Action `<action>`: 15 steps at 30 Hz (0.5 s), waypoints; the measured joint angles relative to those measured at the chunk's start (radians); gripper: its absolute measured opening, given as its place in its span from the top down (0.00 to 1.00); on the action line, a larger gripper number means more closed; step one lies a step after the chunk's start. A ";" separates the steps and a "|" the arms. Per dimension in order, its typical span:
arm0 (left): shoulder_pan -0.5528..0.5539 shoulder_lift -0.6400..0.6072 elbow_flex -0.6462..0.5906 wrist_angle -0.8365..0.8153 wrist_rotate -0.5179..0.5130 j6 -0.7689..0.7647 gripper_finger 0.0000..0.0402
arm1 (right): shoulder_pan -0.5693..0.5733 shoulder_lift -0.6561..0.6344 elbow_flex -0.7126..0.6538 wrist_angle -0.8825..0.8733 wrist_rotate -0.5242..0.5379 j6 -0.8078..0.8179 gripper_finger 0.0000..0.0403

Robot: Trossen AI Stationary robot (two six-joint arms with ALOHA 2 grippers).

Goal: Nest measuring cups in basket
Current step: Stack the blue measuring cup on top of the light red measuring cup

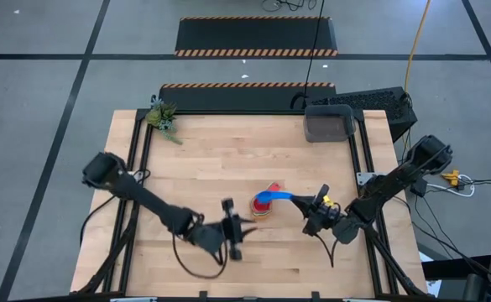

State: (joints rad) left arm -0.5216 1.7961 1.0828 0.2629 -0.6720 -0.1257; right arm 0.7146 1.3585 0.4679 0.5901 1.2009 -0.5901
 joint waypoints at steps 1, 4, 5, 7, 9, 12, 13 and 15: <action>-0.012 0.030 0.000 0.050 -0.001 0.001 0.81 | 0.004 -0.008 0.000 -0.001 0.008 0.000 1.00; -0.031 0.121 0.017 0.153 -0.004 -0.001 0.87 | 0.017 -0.029 0.000 -0.004 0.036 -0.002 1.00; -0.035 0.149 0.032 0.159 -0.005 -0.004 0.89 | 0.020 -0.035 -0.001 -0.004 0.037 -0.004 1.00; -0.037 0.203 0.082 0.136 -0.005 -0.021 0.92 | 0.025 -0.047 -0.001 -0.004 0.053 -0.009 1.00; -0.037 0.251 0.152 0.090 0.000 -0.038 0.94 | 0.027 -0.057 -0.001 -0.003 0.059 -0.017 1.00; -0.036 0.327 0.259 -0.005 0.026 -0.054 0.97 | 0.027 -0.068 -0.001 -0.006 0.059 -0.028 1.00; -0.033 0.353 0.289 -0.032 0.041 -0.063 0.98 | 0.027 -0.072 -0.001 -0.004 0.059 -0.032 1.00; -0.027 0.399 0.339 -0.069 0.072 -0.078 0.99 | 0.027 -0.075 -0.001 -0.004 0.060 -0.048 1.00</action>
State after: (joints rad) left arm -0.5482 2.1946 1.4222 0.1938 -0.6000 -0.2042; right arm 0.7414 1.2836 0.4667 0.5859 1.2607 -0.6384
